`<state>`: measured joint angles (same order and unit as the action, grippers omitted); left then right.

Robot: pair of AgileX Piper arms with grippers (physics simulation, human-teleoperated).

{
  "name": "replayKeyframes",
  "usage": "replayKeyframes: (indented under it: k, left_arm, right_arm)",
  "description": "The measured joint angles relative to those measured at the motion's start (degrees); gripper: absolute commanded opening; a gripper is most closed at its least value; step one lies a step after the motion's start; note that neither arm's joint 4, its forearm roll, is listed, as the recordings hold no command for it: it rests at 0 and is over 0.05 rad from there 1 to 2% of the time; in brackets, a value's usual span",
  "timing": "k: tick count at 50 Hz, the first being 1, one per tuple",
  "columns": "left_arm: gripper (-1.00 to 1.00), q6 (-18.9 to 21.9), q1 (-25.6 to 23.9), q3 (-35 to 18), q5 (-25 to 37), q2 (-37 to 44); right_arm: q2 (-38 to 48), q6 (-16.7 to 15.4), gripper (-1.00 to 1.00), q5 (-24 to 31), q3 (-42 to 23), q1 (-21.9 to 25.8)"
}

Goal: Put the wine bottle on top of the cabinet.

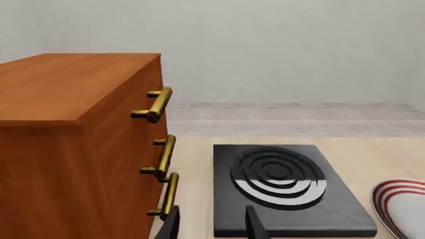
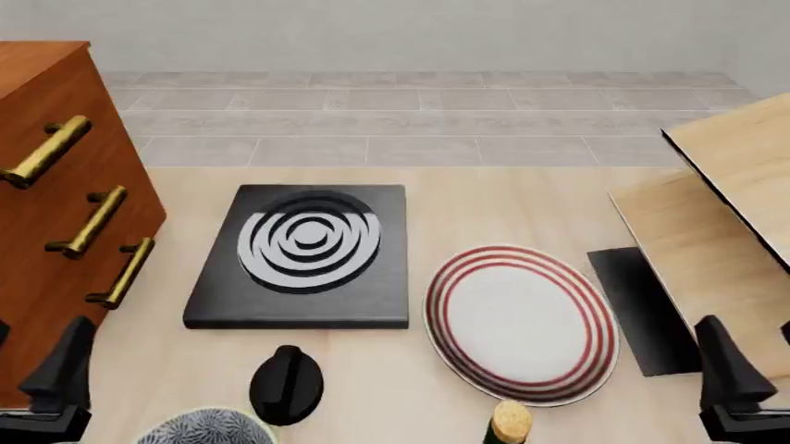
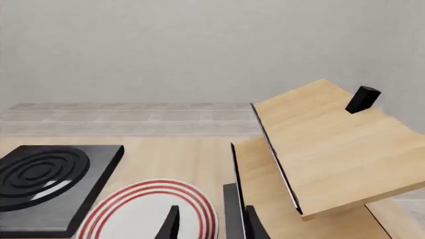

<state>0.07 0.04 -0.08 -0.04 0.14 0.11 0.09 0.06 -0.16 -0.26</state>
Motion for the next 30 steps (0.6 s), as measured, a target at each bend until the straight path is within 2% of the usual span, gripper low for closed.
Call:
replayKeyframes:
  k: [18,30]
  left_arm:
    - [1.0,1.68,-0.7,-0.92,0.27,-0.03]
    - [1.0,3.71,-4.4,-3.93,1.72,-0.1]
  right_arm:
    - [0.16,0.3,1.0,-0.12,0.0,0.18]
    - [0.19,0.35,1.0,-0.12,0.0,0.2]
